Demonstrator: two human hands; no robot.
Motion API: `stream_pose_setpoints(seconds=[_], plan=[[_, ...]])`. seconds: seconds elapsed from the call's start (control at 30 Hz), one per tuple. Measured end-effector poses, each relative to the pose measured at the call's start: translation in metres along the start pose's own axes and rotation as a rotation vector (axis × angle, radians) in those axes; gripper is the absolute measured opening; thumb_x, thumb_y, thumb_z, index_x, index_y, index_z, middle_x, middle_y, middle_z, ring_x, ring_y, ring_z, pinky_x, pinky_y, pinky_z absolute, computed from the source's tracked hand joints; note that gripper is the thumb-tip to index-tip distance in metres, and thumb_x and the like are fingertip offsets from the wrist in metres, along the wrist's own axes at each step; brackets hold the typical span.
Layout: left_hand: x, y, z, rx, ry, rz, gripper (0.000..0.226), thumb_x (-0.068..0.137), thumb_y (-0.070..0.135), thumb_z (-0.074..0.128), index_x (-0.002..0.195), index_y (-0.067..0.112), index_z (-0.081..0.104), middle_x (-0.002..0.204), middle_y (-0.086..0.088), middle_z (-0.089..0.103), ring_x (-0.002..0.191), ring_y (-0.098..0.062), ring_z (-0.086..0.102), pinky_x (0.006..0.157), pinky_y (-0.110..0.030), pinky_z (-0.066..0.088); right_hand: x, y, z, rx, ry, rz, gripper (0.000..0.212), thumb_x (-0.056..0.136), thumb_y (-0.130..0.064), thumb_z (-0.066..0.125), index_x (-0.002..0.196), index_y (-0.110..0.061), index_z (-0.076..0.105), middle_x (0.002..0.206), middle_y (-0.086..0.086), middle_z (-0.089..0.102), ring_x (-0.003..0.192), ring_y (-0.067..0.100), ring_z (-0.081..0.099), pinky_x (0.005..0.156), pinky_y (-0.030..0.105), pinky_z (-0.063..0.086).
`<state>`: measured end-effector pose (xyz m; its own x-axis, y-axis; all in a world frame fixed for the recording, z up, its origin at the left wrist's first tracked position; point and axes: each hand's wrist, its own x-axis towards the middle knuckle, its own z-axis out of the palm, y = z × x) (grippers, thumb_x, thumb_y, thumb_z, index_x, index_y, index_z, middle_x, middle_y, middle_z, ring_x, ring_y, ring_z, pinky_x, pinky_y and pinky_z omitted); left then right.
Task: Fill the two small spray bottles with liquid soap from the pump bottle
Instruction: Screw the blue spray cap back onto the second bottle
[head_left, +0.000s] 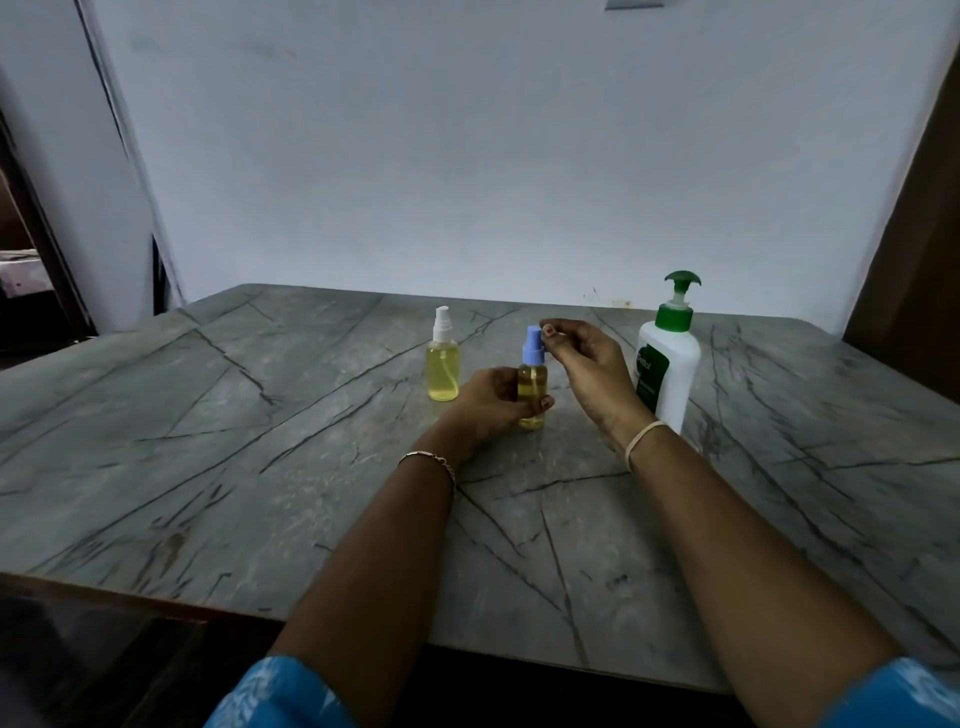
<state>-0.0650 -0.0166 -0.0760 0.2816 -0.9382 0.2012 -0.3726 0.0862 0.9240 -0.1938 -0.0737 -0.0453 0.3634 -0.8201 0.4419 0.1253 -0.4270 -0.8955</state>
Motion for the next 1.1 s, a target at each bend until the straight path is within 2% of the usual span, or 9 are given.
stream_pose_setpoints(seconds=[0.1,0.2,0.33,0.47,0.57,0.67,0.8,0.97,1.1], plan=[[0.0011,-0.0005,-0.0010,0.010,-0.015,0.010,0.043,0.076,0.022,0.078,0.115,0.012,0.064,0.107,-0.005,0.071,0.102,-0.017,0.066,0.099,-0.042,0.050,-0.0038,-0.0063,0.0037,0.075,-0.083,0.041,0.026,0.095,-0.020,0.056,0.117,-0.010,0.064,0.107,-0.003,0.066,0.096,0.000,0.059,0.073,0.004,0.045],[0.0014,-0.0014,-0.0015,0.018,-0.016,0.020,0.043,0.076,0.023,0.078,0.115,0.012,0.064,0.107,-0.007,0.071,0.103,-0.019,0.067,0.099,-0.044,0.050,-0.0041,-0.0069,0.0063,0.084,-0.090,0.061,0.024,0.096,-0.020,0.053,0.113,-0.009,0.065,0.112,0.007,0.068,0.101,0.013,0.062,0.074,0.006,0.046],[0.0002,-0.0006,-0.0003,0.013,-0.004,0.008,0.047,0.076,0.023,0.079,0.118,0.009,0.063,0.109,-0.008,0.071,0.103,-0.020,0.066,0.098,-0.043,0.050,-0.0050,-0.0067,0.0056,0.100,0.001,0.065,0.022,0.095,-0.015,0.055,0.111,-0.006,0.066,0.107,0.010,0.067,0.094,0.015,0.062,0.069,0.006,0.047],[-0.0006,0.0000,0.0006,-0.023,-0.004,0.003,0.042,0.076,0.019,0.078,0.115,0.009,0.064,0.107,-0.007,0.071,0.101,-0.018,0.067,0.097,-0.040,0.051,-0.0067,-0.0051,0.0035,0.070,-0.031,0.055,0.015,0.091,-0.015,0.061,0.105,-0.015,0.067,0.101,0.001,0.066,0.089,0.004,0.059,0.070,0.006,0.046],[0.0000,0.0010,0.0002,-0.033,-0.004,-0.017,0.045,0.077,0.019,0.077,0.118,0.008,0.062,0.110,-0.007,0.070,0.103,-0.017,0.066,0.098,-0.039,0.050,-0.0085,-0.0052,0.0039,0.049,-0.055,0.055,0.016,0.089,-0.019,0.065,0.105,-0.020,0.067,0.099,-0.005,0.066,0.092,0.003,0.058,0.068,0.006,0.044],[-0.0003,0.0012,0.0003,-0.033,-0.002,-0.019,0.040,0.077,0.018,0.078,0.113,0.010,0.064,0.108,-0.007,0.070,0.102,-0.017,0.066,0.097,-0.040,0.051,-0.0098,-0.0071,0.0056,0.049,-0.089,0.078,0.027,0.089,-0.017,0.064,0.116,-0.012,0.065,0.098,-0.006,0.066,0.085,-0.006,0.058,0.061,-0.002,0.040],[-0.0010,0.0023,0.0001,-0.031,0.000,-0.008,0.040,0.077,0.017,0.078,0.113,0.009,0.064,0.108,-0.008,0.070,0.102,-0.019,0.067,0.097,-0.040,0.051,-0.0087,-0.0072,0.0058,0.074,-0.080,0.096,0.029,0.093,-0.012,0.057,0.120,-0.005,0.063,0.102,0.001,0.066,0.070,-0.017,0.058,0.056,-0.003,0.038],[-0.0018,0.0034,0.0008,-0.019,0.003,-0.017,0.040,0.076,0.018,0.078,0.113,0.009,0.064,0.107,-0.010,0.071,0.101,-0.020,0.067,0.097,-0.040,0.051,-0.0078,-0.0072,0.0040,0.094,-0.040,0.106,0.026,0.095,-0.010,0.051,0.119,-0.004,0.063,0.105,0.005,0.065,0.069,-0.014,0.061,0.054,0.000,0.039],[-0.0022,0.0040,0.0005,-0.003,0.005,-0.006,0.045,0.076,0.019,0.079,0.116,0.007,0.063,0.109,-0.010,0.070,0.102,-0.020,0.067,0.097,-0.039,0.051,-0.0077,-0.0084,0.0023,0.070,-0.027,0.101,0.025,0.096,-0.016,0.051,0.116,-0.009,0.065,0.110,0.005,0.066,0.088,0.003,0.059,0.057,0.002,0.041]])
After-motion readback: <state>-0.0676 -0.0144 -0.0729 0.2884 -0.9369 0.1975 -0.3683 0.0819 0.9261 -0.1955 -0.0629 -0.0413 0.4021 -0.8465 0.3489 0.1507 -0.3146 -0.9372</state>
